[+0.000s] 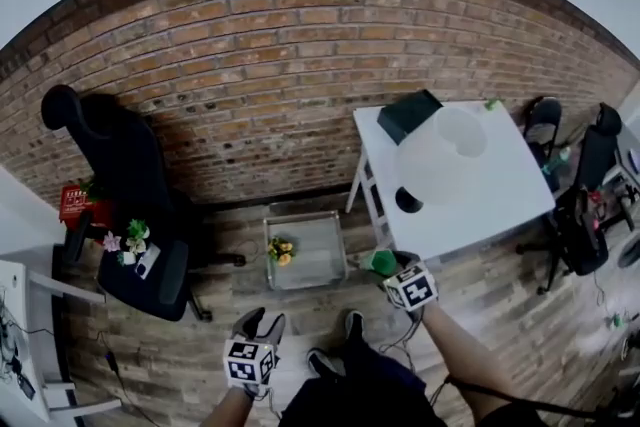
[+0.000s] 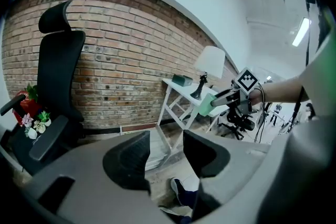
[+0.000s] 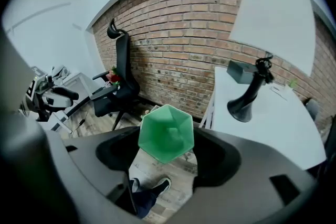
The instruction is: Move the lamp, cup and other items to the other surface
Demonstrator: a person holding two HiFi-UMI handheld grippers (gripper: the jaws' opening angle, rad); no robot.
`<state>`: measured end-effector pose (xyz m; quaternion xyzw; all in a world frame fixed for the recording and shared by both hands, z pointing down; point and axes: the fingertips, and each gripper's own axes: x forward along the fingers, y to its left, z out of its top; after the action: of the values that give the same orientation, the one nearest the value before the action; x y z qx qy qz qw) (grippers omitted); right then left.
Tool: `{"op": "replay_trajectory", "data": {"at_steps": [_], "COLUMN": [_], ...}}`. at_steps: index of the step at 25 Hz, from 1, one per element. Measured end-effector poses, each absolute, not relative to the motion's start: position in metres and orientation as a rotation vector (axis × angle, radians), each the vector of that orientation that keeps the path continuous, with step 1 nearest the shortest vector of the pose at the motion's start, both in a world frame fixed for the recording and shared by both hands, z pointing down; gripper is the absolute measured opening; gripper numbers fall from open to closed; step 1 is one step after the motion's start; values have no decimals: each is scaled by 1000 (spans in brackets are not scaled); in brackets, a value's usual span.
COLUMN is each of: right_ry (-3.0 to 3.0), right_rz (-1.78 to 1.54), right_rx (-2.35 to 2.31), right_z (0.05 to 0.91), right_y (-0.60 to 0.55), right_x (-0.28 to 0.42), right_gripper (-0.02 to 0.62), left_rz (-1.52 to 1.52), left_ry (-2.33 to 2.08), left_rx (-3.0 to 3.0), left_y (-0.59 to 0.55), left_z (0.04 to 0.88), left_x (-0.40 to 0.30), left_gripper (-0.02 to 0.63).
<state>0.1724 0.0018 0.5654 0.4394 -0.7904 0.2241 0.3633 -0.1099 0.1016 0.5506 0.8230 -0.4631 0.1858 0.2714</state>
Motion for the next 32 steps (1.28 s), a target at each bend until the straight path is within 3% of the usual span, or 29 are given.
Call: {"op": "replay_trajectory", "data": {"at_steps": [24,32], "right_ry": [-1919,-1891], "right_rz": [590,608], "right_rx": [1254,1181], "right_z": [539,553], "right_y": [-39,-58], "right_x": [424,470], "right_gripper": [321,321], "left_rz": [470,466], "left_ry": [-1295,-1301], "left_rx": [2185,2165], "left_y": [86,73], "left_z": [525,528], "left_x": [46,97], "left_gripper": [193,193]}}
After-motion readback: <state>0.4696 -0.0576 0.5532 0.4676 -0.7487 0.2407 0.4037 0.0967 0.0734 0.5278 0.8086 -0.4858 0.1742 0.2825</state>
